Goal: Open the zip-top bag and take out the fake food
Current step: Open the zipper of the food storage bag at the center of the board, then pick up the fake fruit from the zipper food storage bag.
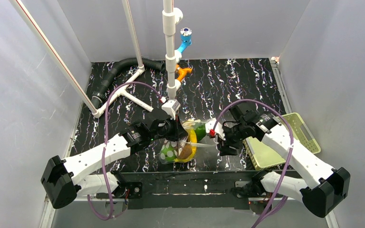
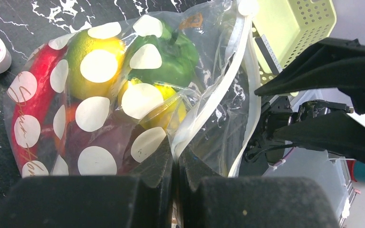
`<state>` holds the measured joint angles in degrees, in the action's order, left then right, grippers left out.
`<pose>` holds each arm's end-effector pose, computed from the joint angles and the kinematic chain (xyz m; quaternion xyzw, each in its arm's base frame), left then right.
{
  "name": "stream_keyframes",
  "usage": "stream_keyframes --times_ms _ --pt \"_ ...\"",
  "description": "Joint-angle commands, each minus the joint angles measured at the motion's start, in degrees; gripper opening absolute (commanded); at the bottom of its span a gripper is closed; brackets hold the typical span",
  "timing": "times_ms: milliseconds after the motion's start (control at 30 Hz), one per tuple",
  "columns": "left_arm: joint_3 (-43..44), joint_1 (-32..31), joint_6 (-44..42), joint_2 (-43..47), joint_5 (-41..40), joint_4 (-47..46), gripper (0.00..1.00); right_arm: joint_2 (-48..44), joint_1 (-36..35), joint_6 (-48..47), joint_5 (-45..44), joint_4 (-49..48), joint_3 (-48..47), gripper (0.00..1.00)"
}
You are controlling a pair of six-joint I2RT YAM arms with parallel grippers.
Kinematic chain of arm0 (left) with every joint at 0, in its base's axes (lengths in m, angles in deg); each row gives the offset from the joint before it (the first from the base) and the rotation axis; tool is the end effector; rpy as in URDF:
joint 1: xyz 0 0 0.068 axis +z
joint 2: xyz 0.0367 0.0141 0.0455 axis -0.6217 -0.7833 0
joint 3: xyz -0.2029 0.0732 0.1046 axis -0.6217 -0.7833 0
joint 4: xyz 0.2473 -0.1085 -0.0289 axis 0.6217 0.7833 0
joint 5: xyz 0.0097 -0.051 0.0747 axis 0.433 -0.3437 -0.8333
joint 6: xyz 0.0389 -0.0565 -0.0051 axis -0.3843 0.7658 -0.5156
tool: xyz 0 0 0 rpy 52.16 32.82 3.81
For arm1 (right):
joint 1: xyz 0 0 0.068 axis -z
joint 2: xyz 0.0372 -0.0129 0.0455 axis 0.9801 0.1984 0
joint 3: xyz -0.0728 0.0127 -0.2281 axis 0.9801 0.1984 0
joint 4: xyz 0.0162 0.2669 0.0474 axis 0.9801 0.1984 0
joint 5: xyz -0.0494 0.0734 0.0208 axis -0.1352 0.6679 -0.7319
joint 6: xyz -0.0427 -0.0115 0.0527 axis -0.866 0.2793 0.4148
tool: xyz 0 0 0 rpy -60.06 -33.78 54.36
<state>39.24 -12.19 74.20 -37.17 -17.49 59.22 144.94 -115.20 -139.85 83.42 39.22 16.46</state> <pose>0.1881 -0.2350 0.2491 0.1173 0.8282 -0.3980 0.3768 0.1636 0.1574 0.2441 -0.6940 0.6344 0.2298 0.2511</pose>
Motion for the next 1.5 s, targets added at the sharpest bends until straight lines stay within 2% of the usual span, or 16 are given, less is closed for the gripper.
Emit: stream_keyframes --times_ms 0,367,633,1000,1467 --pt "-1.27 0.36 -0.06 2.52 0.98 -1.71 0.0 -2.59 2.96 2.06 3.56 1.06 -1.65 0.67" --pt "-2.72 0.36 0.89 2.89 2.64 -4.71 0.0 -2.64 7.21 3.29 16.21 5.02 -8.4 0.67" --pt "-2.9 -0.12 1.41 2.77 3.02 -5.8 0.0 0.6 8.34 9.09 23.99 0.2 -9.76 0.67" --pt "-2.62 -1.09 1.89 2.55 2.36 -5.8 0.0 6.62 8.34 22.99 26.1 -12.4 -8.7 0.64" --pt "-2.87 -1.82 2.1 1.91 1.06 -7.95 0.0 8.83 7.8 34.28 19.17 -24.71 -3.48 0.65"
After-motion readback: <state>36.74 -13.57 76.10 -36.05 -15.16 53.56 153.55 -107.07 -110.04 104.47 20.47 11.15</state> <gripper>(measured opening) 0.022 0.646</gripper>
